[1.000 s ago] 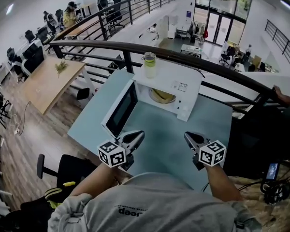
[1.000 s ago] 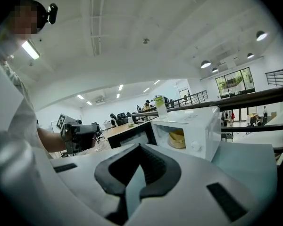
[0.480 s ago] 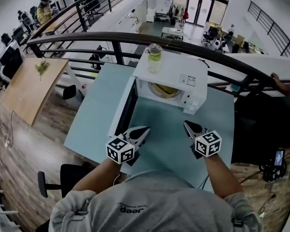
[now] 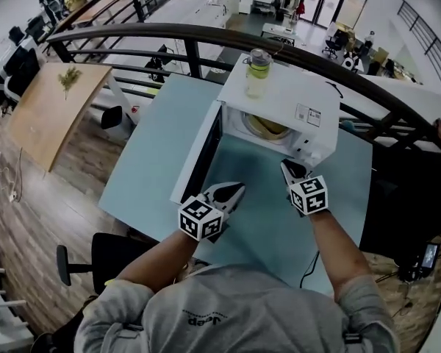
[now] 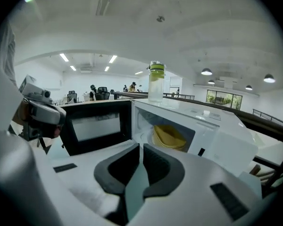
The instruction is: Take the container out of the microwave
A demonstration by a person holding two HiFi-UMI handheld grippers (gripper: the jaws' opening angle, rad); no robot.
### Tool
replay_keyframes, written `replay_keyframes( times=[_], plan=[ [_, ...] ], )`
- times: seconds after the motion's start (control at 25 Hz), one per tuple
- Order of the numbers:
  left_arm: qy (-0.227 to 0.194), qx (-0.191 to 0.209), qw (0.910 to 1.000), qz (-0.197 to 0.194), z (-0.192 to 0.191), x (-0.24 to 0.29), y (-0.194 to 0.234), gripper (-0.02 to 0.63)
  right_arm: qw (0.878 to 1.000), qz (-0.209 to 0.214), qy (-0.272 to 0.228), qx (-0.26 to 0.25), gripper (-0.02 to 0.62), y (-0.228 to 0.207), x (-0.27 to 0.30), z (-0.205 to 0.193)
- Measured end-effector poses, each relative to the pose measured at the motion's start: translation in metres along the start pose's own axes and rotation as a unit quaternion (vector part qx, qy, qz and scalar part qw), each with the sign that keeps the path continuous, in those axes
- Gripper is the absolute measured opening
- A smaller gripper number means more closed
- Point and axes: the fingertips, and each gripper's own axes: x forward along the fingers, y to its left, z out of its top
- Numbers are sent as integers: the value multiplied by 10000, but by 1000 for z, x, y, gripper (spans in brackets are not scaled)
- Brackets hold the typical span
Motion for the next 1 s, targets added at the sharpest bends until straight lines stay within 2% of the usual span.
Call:
replay_keyframes(
  times=[0.2, 0.6, 1.0],
  plan=[
    [-12, -13, 10000, 69, -2, 13, 9, 14, 9983, -44, 260, -522, 21, -8, 43, 1],
    [-34, -139, 9996, 225, -7, 29, 33, 14, 9926, -385, 665, -937, 80, -34, 105, -4],
    [35, -122, 9997, 196, -19, 33, 40, 14, 9849, -598, 958, -1314, 104, -42, 134, -2]
  ],
)
